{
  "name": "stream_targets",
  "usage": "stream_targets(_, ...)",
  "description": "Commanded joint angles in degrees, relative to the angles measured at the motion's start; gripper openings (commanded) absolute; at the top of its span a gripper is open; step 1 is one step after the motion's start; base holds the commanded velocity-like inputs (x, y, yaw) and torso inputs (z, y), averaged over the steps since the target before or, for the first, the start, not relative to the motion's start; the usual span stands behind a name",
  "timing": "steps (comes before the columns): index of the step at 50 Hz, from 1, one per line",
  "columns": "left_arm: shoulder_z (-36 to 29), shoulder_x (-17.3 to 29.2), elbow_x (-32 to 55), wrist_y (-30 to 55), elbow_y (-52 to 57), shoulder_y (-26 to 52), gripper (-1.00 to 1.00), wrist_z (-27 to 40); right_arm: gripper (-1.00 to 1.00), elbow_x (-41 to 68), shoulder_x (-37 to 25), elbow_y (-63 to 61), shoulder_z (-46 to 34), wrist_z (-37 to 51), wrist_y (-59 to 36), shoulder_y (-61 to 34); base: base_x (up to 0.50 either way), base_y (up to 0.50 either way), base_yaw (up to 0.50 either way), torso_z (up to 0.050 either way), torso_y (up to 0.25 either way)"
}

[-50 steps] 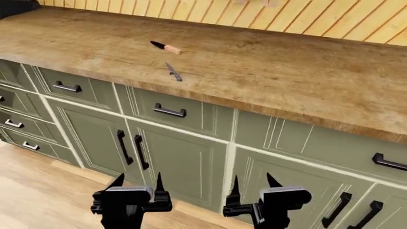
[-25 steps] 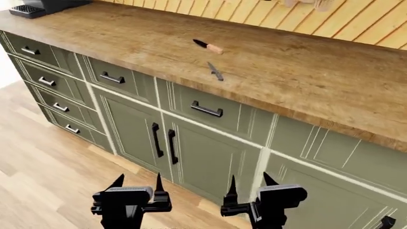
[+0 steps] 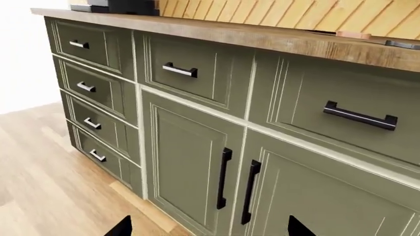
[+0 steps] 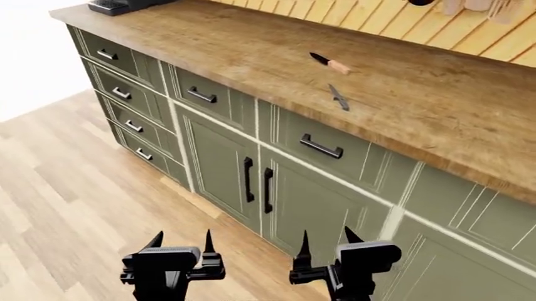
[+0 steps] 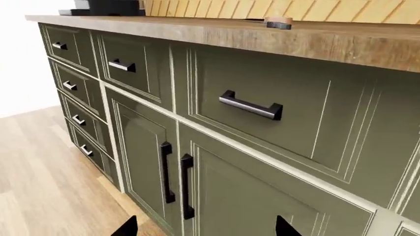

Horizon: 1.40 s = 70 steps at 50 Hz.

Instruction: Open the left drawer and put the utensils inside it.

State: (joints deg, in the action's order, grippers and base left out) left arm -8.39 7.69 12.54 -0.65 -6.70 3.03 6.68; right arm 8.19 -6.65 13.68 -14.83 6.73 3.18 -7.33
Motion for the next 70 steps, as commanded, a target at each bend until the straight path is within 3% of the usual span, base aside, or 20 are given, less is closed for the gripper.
stream_targets(1,-0.26,0.45,0.45,-0.81,-0.71,-0.03,1.0,0.34,1.0,0.05,-0.15,0.12,-1.07,0.5,-0.27,-0.44,0.0,0.0,0.5,0.05,0.0)
stream_targets(20,-0.75,0.69,0.99,-2.16,-3.27,0.51,1.0,0.82,1.0,1.82,-0.68,-2.03,-1.62,1.08,-2.29,-1.06,0.0,0.0,0.5,0.05,0.0)
stream_targets(22,-1.16,1.06,2.08,-1.19,-2.74,0.37,1.0,-0.41,1.0,4.44,-0.8,-5.81,-0.58,2.8,-11.86,-2.66,0.01,0.01,0.25,0.025,0.0)
stream_targets(25,-1.16,1.03,2.01,-1.22,-2.64,0.32,1.0,0.11,1.0,10.46,-4.47,-25.39,1.16,4.6,-29.23,-5.12,0.0,0.0,0.0,0.0,0.0)
stream_targets(27,-1.33,0.91,2.11,-2.18,-3.02,-0.03,1.0,-0.21,1.0,16.95,-6.37,-36.38,5.78,10.44,-46.41,-14.85,0.0,0.0,0.0,0.0,0.0)
stream_targets(30,-1.47,1.06,2.3,-2.34,-2.88,-0.1,1.0,-0.34,1.0,18.32,-6.77,-36.97,11.68,17.72,-67.11,-28.03,0.0,0.0,0.0,0.0,0.0)
stream_targets(34,-1.32,1.33,2.97,-3.03,-3.49,-0.29,1.0,-0.88,1.0,18.37,-8.13,-35.23,18.02,22.29,-77.11,-37.59,0.0,0.0,0.0,0.0,0.0)
stream_targets(41,-1.96,1.23,2.65,-3.4,-4.7,0.15,1.0,-0.79,1.0,16.75,-8.24,-34.77,19.56,27.61,-86.03,-44.5,0.0,0.0,0.0,0.0,0.0)
stream_targets(51,-2.55,1.22,2.81,-4.21,-6.01,0.33,1.0,-1.0,1.0,16.05,-7.88,-34.32,25.18,29.7,-86.47,-43.31,0.0,0.0,0.0,0.0,0.0)
stream_targets(55,-2.73,1.19,3.07,-5.08,-6.89,0.14,1.0,-1.4,1.0,17.04,-8.0,-30.08,21.49,26.65,-84.15,-41.42,0.0,0.0,0.0,0.0,0.0)
stream_targets(65,-3.07,1.4,3.33,-5.19,-6.93,0.19,1.0,-1.15,1.0,17.31,-8.09,-29.99,21.44,26.84,-84.05,-41.42,0.0,0.0,0.0,0.0,0.0)
stream_targets(68,-3.56,0.99,3.08,-5.11,-7.85,0.98,1.0,-1.06,1.0,15.01,-10.14,-4.55,12.9,18.02,-75.91,-60.18,0.0,0.0,0.0,0.0,0.0)
stream_targets(70,-3.92,0.78,2.87,-4.89,-8.17,1.39,1.0,-0.91,1.0,11.22,-9.45,10.13,10.3,18.48,-70.12,-67.54,0.0,0.0,0.0,0.0,0.0)
